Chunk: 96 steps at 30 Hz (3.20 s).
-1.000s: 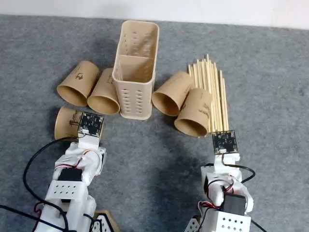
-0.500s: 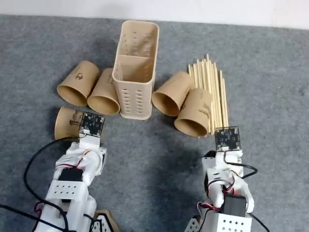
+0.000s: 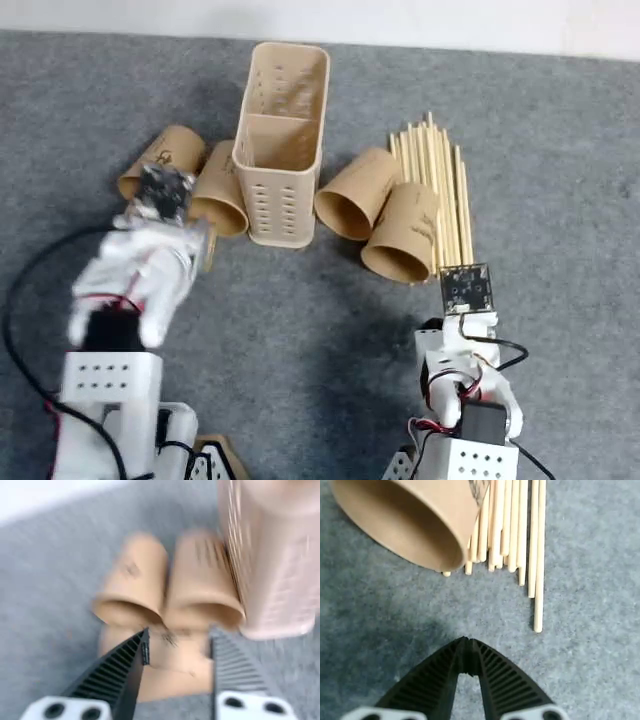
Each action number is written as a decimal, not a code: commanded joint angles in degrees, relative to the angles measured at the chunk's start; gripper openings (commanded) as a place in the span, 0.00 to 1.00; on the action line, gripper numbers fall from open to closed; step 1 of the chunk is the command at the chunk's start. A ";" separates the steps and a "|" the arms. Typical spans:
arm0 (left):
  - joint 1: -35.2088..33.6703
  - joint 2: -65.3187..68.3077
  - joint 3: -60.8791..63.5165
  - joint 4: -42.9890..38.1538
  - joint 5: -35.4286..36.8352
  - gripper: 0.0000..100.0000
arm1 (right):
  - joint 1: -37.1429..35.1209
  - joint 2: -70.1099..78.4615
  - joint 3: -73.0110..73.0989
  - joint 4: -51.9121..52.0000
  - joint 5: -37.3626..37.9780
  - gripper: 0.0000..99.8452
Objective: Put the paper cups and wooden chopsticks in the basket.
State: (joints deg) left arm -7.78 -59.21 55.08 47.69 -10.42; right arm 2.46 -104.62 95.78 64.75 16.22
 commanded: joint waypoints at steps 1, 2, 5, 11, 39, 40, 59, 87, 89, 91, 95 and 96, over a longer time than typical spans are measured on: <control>-2.42 0.22 -20.70 12.75 1.76 0.25 | -0.31 -0.40 0.66 -0.84 0.00 0.01; -4.88 0.40 -24.48 14.86 1.85 0.24 | -0.31 -0.40 0.66 -0.84 0.00 0.01; -13.49 6.20 -32.22 18.37 1.85 0.22 | -0.31 -0.40 0.66 -0.75 0.00 0.01; -20.35 38.11 -41.45 26.02 1.58 0.24 | -0.31 -0.40 2.33 -0.84 3.08 0.01; -12.53 54.55 -35.82 22.15 -8.97 0.27 | -0.40 -0.40 3.47 -2.42 2.99 0.01; -11.38 54.55 -35.82 22.15 -9.32 0.27 | -0.40 -0.40 3.47 -2.42 2.99 0.01; 13.41 53.93 -48.22 33.93 -9.49 0.12 | -0.40 -0.40 3.47 -2.51 3.08 0.01; 4.70 45.41 -66.68 53.98 -19.25 0.00 | -0.31 -0.40 3.47 -2.51 3.16 0.01; 2.15 43.30 -74.07 53.98 -19.43 0.00 | -0.31 -0.40 3.47 -2.51 3.16 0.01; 1.54 41.89 -81.98 53.89 -19.43 0.00 | -0.31 -0.40 3.47 -2.51 3.16 0.01; 3.56 41.63 -95.08 46.51 -19.43 0.00 | -0.31 -0.40 3.47 -2.51 3.16 0.01; 4.88 41.71 -95.60 43.60 -19.52 0.00 | -0.31 -0.40 3.47 -2.51 3.16 0.01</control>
State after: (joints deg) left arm -5.32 -16.04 -33.54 97.71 -29.58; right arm 2.46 -104.62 95.96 63.34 18.86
